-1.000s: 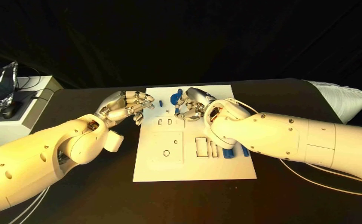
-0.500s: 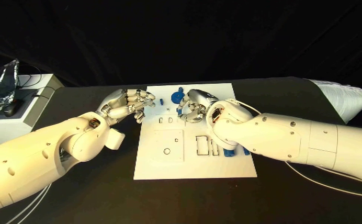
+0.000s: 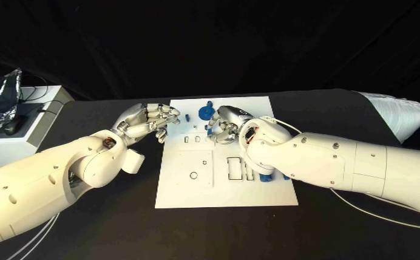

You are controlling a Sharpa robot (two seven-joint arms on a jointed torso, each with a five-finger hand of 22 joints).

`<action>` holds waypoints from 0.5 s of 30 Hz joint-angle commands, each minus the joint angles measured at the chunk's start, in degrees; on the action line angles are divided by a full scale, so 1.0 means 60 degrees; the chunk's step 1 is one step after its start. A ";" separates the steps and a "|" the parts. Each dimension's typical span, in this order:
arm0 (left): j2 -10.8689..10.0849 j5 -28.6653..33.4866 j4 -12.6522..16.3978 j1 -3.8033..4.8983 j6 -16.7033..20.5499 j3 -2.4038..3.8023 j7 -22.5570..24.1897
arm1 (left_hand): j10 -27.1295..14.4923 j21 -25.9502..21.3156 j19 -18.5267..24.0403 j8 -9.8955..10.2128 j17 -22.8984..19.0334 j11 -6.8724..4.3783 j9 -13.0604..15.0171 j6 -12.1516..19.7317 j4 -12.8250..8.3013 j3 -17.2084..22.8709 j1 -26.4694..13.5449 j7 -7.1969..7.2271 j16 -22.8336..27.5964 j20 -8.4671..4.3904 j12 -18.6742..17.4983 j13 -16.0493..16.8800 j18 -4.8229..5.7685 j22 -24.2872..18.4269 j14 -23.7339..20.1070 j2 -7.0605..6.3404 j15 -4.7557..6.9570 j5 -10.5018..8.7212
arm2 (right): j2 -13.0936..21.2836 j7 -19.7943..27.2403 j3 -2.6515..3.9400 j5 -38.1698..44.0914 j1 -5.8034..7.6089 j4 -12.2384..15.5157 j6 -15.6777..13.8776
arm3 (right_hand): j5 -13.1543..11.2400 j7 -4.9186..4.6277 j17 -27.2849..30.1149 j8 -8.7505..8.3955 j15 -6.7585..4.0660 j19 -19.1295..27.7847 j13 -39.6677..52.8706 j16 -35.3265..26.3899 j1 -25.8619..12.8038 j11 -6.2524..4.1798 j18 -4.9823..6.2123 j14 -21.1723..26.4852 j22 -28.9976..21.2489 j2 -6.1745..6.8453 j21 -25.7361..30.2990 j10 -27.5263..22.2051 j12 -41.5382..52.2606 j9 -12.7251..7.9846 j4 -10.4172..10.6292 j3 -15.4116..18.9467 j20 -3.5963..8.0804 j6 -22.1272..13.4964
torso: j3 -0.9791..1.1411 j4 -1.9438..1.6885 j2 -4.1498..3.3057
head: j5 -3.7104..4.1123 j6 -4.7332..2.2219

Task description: Assemble the parts on the task board

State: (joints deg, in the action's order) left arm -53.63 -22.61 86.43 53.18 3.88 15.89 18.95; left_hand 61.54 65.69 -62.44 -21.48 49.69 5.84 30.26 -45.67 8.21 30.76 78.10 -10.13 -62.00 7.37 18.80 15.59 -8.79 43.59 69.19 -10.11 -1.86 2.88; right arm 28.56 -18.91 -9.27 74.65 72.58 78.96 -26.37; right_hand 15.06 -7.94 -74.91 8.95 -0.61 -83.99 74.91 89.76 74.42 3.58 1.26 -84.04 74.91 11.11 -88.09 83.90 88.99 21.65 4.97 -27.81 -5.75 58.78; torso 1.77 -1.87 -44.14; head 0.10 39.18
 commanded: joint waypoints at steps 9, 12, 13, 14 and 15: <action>0.0016 0.0050 0.0008 -0.0002 -0.0176 0.0007 0.0054 | 0.0021 0.0040 -0.0057 0.0058 0.0014 0.0025 -0.0012 -0.0056 -0.0066 0.0007 -0.0095 -0.0032 -0.0045 0.0005 -0.0023 -0.0014 0.0004 0.0010 0.0082 -0.0011 0.0003 -0.0006 | -0.0065 0.0060 -0.0013 0.0344 -0.0076 -0.0103 0.0245 | -0.0062 0.0007 -0.2516 0.0054 -0.0028 -0.0776 0.2231 0.0040 -0.0093 -0.0050 -0.0104 -0.0994 0.2229 0.0020 0.0049 0.0787 -0.0042 0.0011 0.0010 0.0038 0.0078 -0.0086 | -0.0001 0.0001 0.0002 | -0.0034 0.0054; 0.0016 0.0050 0.0006 -0.0003 -0.0177 0.0007 0.0053 | 0.0021 0.0040 -0.0057 0.0058 0.0014 0.0025 -0.0012 -0.0056 -0.0066 0.0007 -0.0095 -0.0032 -0.0045 0.0005 -0.0023 -0.0014 0.0004 0.0010 0.0082 -0.0011 0.0003 -0.0006 | -0.0067 0.0092 -0.0017 0.0353 -0.0087 -0.0109 0.0282 | -0.0080 -0.0001 -0.2516 0.0049 -0.0024 -0.0775 0.2219 0.0040 -0.0105 -0.0043 -0.0103 -0.0994 0.2227 0.0056 0.0053 0.0777 -0.0050 0.0011 0.0008 0.0058 0.0077 -0.0114 | -0.0002 0.0007 0.0004 | -0.0040 0.0059; 0.0017 0.0050 0.0005 -0.0003 -0.0178 0.0007 0.0053 | 0.0021 0.0040 -0.0057 0.0058 0.0014 0.0025 -0.0012 -0.0056 -0.0066 0.0007 -0.0095 -0.0032 -0.0045 0.0005 -0.0023 -0.0014 0.0004 0.0010 0.0082 -0.0011 0.0003 -0.0006 | -0.0066 0.0098 -0.0017 0.0354 -0.0089 -0.0108 0.0286 | -0.0080 -0.0001 -0.2516 0.0049 -0.0024 -0.0775 0.2219 0.0040 -0.0105 -0.0043 -0.0103 -0.0994 0.2227 0.0056 0.0053 0.0777 -0.0050 0.0011 0.0008 0.0058 0.0077 -0.0114 | -0.0003 0.0010 0.0005 | -0.0045 0.0062; 0.0018 0.0050 0.0005 -0.0003 -0.0179 0.0007 0.0052 | 0.0021 0.0040 -0.0057 0.0058 0.0014 0.0025 -0.0012 -0.0056 -0.0066 0.0007 -0.0095 -0.0032 -0.0045 0.0005 -0.0023 -0.0014 0.0004 0.0010 0.0082 -0.0011 0.0003 -0.0006 | -0.0066 0.0108 -0.0018 0.0356 -0.0092 -0.0108 0.0289 | -0.0080 -0.0001 -0.2516 0.0049 -0.0024 -0.0775 0.2219 0.0040 -0.0105 -0.0043 -0.0103 -0.0994 0.2227 0.0056 0.0053 0.0777 -0.0050 0.0011 0.0008 0.0058 0.0077 -0.0114 | -0.0003 0.0012 0.0005 | -0.0049 0.0065; 0.0018 0.0050 0.0004 -0.0003 -0.0180 0.0007 0.0052 | 0.0021 0.0040 -0.0057 0.0058 0.0014 0.0025 -0.0012 -0.0056 -0.0066 0.0007 -0.0095 -0.0032 -0.0045 0.0005 -0.0023 -0.0014 0.0004 0.0010 0.0082 -0.0011 0.0003 -0.0006 | -0.0066 0.0113 -0.0019 0.0359 -0.0093 -0.0109 0.0291 | -0.0080 -0.0001 -0.2516 0.0049 -0.0024 -0.0775 0.2219 0.0040 -0.0105 -0.0043 -0.0103 -0.0994 0.2227 0.0056 0.0053 0.0777 -0.0050 0.0011 0.0008 0.0058 0.0077 -0.0114 | -0.0003 0.0012 0.0005 | -0.0049 0.0065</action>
State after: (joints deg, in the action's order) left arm -53.62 -22.60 86.38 53.16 3.82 15.89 18.94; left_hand 61.54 65.69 -62.44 -21.48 49.68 5.84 30.26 -45.67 8.21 30.76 78.10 -10.13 -62.00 7.37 18.80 15.59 -8.79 43.58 69.19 -10.11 -1.86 2.88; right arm 28.22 -18.79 -9.33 75.82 72.13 78.32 -25.84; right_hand 14.84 -7.80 -74.91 8.94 -0.61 -83.99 74.90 89.76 74.19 3.58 1.26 -84.04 74.91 11.33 -88.09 83.90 88.99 21.64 4.97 -27.81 -5.75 58.51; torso 1.75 -1.84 -44.14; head -0.16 39.54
